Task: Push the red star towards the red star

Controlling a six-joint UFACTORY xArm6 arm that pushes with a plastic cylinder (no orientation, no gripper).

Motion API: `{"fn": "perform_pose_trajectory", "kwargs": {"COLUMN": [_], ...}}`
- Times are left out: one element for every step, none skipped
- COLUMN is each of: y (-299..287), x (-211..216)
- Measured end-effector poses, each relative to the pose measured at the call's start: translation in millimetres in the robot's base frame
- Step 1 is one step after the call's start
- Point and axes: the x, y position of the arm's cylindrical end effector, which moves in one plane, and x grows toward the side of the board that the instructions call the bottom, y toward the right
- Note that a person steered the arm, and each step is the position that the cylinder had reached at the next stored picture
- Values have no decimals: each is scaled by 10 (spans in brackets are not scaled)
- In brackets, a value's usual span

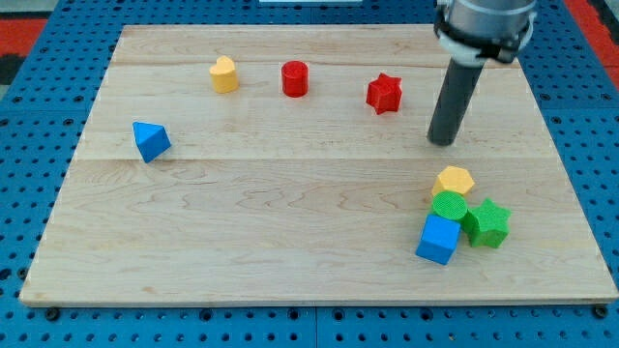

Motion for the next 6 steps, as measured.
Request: {"fn": "perform_pose_trajectory", "kwargs": {"y": [400, -595, -1219, -1430, -772, -435], "x": [-701, -827, -675, -208, -43, 136]}}
